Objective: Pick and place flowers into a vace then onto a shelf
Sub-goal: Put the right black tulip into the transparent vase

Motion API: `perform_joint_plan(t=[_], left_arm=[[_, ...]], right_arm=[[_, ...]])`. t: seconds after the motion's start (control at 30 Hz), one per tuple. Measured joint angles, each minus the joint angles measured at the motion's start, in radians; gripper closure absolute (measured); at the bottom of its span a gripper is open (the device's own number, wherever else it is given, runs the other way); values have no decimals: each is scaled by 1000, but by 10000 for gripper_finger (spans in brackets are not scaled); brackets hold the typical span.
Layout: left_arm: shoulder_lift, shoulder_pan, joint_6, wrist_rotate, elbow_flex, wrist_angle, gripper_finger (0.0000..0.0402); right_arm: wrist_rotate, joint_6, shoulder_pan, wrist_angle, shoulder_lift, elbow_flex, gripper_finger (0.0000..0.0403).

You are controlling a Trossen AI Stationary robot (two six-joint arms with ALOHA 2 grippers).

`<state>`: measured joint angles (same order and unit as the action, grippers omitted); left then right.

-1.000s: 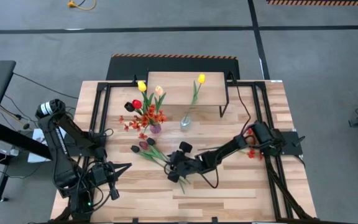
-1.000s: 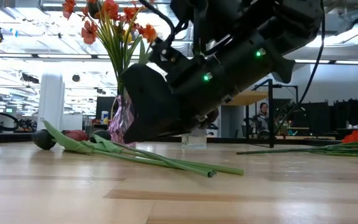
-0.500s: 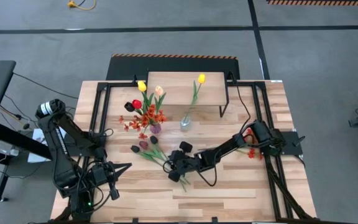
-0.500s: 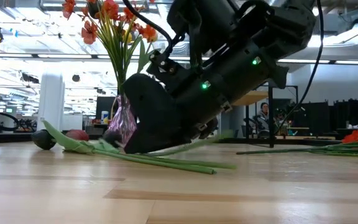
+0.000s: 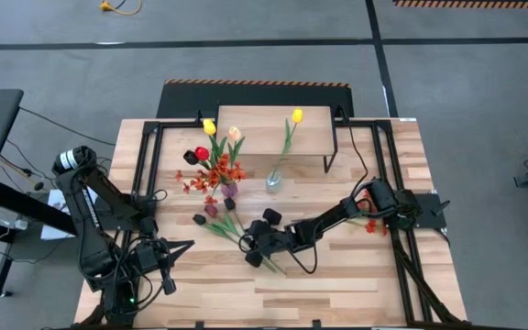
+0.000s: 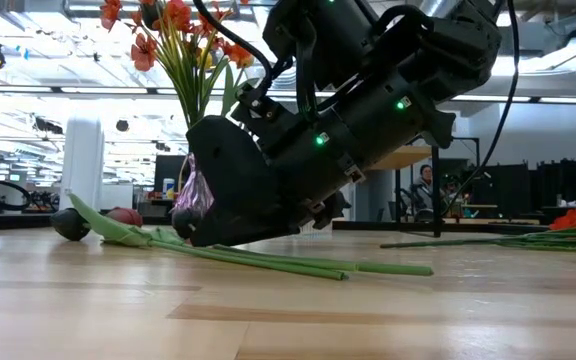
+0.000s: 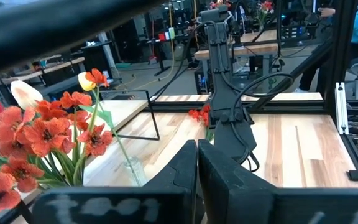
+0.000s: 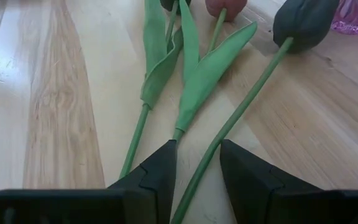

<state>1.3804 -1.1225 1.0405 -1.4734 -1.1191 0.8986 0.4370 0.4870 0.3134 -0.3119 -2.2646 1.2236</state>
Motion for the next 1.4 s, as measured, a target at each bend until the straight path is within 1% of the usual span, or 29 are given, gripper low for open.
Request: perform_joint_plan(t=[0.17, 0.33, 0.47, 0.6, 0.77, 0.87, 0.93, 1.17, 1.33, 1.4], left_arm=[[0, 0, 21, 46, 4, -2, 401], [3, -12, 30, 142, 12, 0, 401], [25, -35, -3, 209, 12, -12, 401], [54, -50, -82, 296, 12, -65, 401], [85, -51, -252, 405, 12, -192, 401], [85, -44, -337, 428, 12, -267, 401], [85, -35, -369, 437, 12, -278, 401], [85, 6, -380, 455, 12, -275, 401], [85, 43, -372, 541, 12, -275, 401], [85, 58, -326, 576, 11, -275, 401]], right_arm=[[-3, 2, 0, 0, 0, -1, 285], [-5, 2, 0, 0, 0, -2, 285], [-6, 2, 0, -1, 0, -2, 285], [-6, 2, 0, -8, 0, -4, 285], [-7, 2, 0, -21, 0, -5, 285], [-8, 2, 0, -21, 0, -5, 285], [-12, 2, 0, -21, 0, -5, 285], [-15, 2, 0, -22, 0, -4, 285], [2, 2, 0, -24, -2, -4, 285], [3, 2, 0, -24, -2, -4, 285]])
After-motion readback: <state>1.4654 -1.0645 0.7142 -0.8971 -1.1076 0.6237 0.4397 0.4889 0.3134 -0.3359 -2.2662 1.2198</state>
